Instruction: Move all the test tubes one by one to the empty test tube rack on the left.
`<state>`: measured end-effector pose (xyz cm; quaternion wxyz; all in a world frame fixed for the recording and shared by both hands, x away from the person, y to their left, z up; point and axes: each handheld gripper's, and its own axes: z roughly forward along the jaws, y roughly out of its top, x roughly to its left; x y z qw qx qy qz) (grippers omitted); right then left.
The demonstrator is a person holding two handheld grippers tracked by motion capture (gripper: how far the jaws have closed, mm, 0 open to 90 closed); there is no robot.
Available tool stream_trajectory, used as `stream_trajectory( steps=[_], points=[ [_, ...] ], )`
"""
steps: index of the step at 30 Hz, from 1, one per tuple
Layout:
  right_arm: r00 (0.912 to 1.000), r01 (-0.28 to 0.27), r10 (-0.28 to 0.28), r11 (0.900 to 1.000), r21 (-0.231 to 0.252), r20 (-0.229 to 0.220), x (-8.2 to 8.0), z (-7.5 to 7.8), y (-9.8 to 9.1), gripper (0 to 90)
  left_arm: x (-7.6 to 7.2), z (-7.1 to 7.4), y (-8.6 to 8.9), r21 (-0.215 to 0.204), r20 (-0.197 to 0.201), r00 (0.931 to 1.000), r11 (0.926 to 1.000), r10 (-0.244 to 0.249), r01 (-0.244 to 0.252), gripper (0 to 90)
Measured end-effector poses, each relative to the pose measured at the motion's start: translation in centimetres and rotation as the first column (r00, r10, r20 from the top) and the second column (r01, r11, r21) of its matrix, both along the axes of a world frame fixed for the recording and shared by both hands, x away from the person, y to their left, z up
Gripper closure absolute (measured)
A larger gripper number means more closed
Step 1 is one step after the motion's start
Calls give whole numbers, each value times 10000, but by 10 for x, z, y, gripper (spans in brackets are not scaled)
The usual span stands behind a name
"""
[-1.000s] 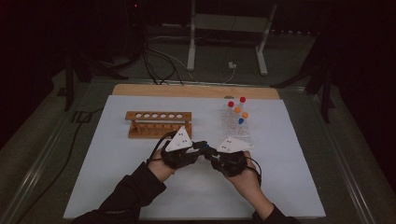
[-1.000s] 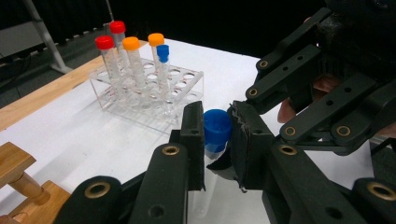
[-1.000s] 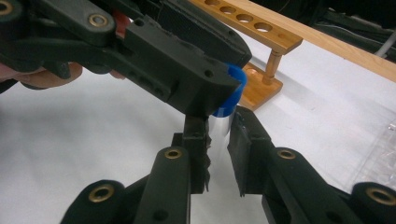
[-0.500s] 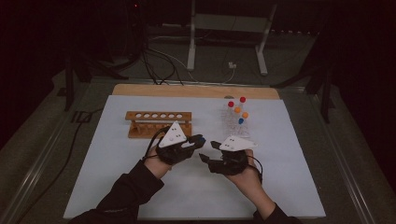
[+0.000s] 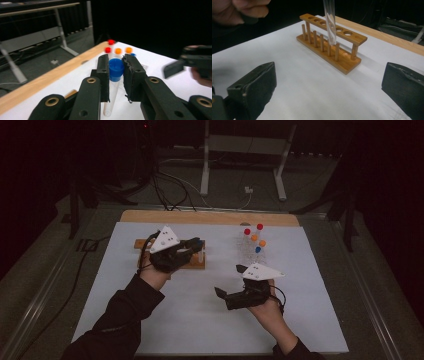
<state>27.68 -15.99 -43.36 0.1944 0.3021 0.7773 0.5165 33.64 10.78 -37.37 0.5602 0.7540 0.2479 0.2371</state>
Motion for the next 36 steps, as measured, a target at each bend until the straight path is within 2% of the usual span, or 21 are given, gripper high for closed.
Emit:
stream_trajectory(
  steps=[6, 9, 11, 13, 16, 21, 26, 30, 36],
  points=[
    [10000, 25, -25, 9999, 107, 77, -2, 3, -3, 0, 20, 7, 10, -49, 120, 9979, 9979, 642, -642, 771],
    [10000, 40, -41, 9999, 121, 89, -2, 3, -3, 0, 30, 5, 11, -55, 159, 9956, 9957, 927, -926, 771],
    [9999, 78, -79, 9999, 140, 99, -2, 3, -4, 0, 38, 3, 12, -196, 25, 9947, 9945, 1031, -1030, 771],
    [9999, 83, -85, 9998, 180, 139, -2, 3, -5, 0, 44, 0, 12, -160, -26, 9930, 9929, 1178, -1178, 771],
    [9998, 112, -115, 9997, 233, 139, -2, 3, -6, 0, 52, -5, 13, -214, -19, 9913, 9911, 1314, -1314, 770],
    [9996, 228, -234, 9991, 366, 149, -1, 5, -9, 0, 65, -16, 18, -581, -321, 9891, 9877, 1435, -1452, 770],
    [9995, 264, -270, 9991, 321, 173, -1, 5, -9, 0, 73, -31, 17, -468, -454, 9862, 9858, 1594, -1615, 770],
    [9994, 285, -291, 9990, 334, 181, 0, 5, -10, 0, 78, -43, 14, -449, -710, 9834, 9843, 1671, -1705, 770],
    [9994, 300, -306, 9989, 351, 170, 0, 5, -10, 0, 80, -62, 9, -191, -1040, 9799, 9847, 1701, -1730, 770]
  ],
)
